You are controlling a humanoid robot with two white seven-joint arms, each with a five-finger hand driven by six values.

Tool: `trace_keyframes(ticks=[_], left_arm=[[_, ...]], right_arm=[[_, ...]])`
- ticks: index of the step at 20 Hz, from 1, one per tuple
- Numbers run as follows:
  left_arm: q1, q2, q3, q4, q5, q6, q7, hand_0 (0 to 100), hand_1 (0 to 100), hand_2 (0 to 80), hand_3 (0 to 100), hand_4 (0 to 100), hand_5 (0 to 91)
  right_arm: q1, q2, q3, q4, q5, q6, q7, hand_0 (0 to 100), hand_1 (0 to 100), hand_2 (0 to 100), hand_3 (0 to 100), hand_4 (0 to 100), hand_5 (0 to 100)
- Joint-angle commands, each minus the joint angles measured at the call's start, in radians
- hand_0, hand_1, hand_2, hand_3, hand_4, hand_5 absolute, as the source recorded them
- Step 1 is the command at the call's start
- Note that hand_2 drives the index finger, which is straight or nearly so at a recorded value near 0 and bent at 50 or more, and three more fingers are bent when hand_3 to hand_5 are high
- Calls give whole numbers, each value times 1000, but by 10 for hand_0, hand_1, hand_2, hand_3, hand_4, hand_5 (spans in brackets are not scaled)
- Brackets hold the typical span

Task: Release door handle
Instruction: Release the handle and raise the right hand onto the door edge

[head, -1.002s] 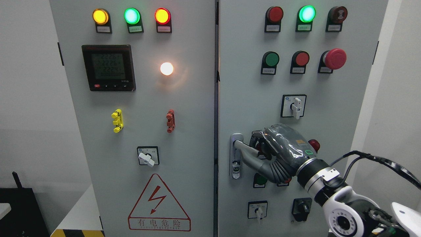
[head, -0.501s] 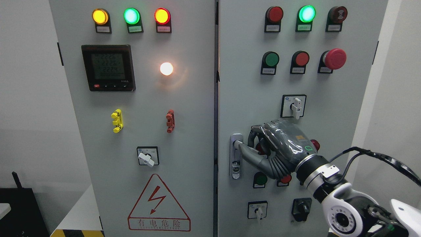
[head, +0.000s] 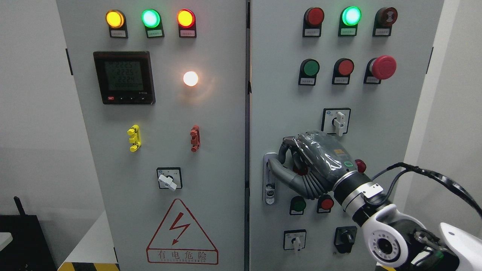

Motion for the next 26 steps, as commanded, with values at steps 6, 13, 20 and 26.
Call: trace_keyframes(ticks=[6, 13, 20, 26], left_arm=[[-3, 0, 2, 9, 0, 1, 0, 120, 389, 0, 0, 0, 0], [-3, 0, 2, 9, 0, 1, 0, 120, 389, 0, 0, 0, 0], [-2, 0, 2, 9, 0, 1, 0, 120, 389, 0, 0, 0, 0], [-3, 0, 2, 9, 0, 1, 0, 120, 389, 0, 0, 0, 0]], right_arm=[[-10, 59, 3, 34, 1, 0, -40, 552, 317, 548, 1000, 1000, 1000], [-28, 63, 6, 40, 1, -1, -62, 553, 327, 541, 1000, 998, 1000], [-33, 86, 6, 40, 3, -17, -103, 557, 330, 536, 1000, 988, 1000], [-36, 87, 6, 39, 8, -40, -144, 542, 349, 526, 1000, 948, 1000]])
